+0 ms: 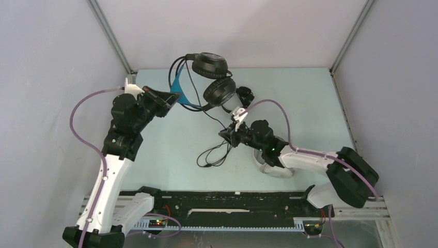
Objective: Wrap the headphones
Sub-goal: Wrap the headphones cable around the headphones.
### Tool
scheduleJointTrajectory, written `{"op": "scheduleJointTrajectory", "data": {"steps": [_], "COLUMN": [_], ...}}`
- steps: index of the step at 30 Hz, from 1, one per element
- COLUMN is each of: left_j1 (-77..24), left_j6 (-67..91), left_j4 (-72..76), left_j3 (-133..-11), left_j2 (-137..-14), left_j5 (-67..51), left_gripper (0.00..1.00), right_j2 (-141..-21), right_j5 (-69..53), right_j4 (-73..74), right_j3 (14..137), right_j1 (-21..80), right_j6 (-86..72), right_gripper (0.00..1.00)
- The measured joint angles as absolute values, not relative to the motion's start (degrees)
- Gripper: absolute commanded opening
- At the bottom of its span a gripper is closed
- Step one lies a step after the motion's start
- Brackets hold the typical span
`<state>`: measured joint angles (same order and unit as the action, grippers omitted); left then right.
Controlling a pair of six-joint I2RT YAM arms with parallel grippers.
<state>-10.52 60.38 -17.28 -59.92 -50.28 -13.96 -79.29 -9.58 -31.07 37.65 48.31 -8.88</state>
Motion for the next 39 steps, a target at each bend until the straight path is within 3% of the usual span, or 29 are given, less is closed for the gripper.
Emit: {"op": "scheduleJointTrajectory", "data": {"steps": [13,17,20,24,39], "left_j1": [-10.5,-10.5,-10.48,-10.46,-5.63], "left_j6": [60.34,60.1,59.86,58.87,52.82], "left_j4": [-21.74,-22.72,-23.27,-24.14,-30.13], "left_j3": [-63.79,-65.28,-66.48,-68.31,-78.89], "left_j2": [-49.8,-50.17,-50.59,-51.44,-56.69], "left_j5": [-15.35,-15.38,-15.38,-15.38,-18.2], "left_gripper": [0.0,0.0,0.0,0.0,0.0], "right_j2": [-95.39,-98.41,-100.95,-104.79,-100.51], "right_j5": [-18.35,-18.98,-19.31,-20.01,-20.75], "right_j4": [-53.41,-56.21,-58.61,-60.66,-68.31], "right_j3": [38.3,39.97,40.93,41.12,34.11], "right_j1": [52.4,52.84,53.19,53.19,47.79], "right_j6": [-4.43,-4.43,-4.58,-5.87,-11.09], "right_gripper": [0.35,0.35,0.28,0.02,0.0]}}
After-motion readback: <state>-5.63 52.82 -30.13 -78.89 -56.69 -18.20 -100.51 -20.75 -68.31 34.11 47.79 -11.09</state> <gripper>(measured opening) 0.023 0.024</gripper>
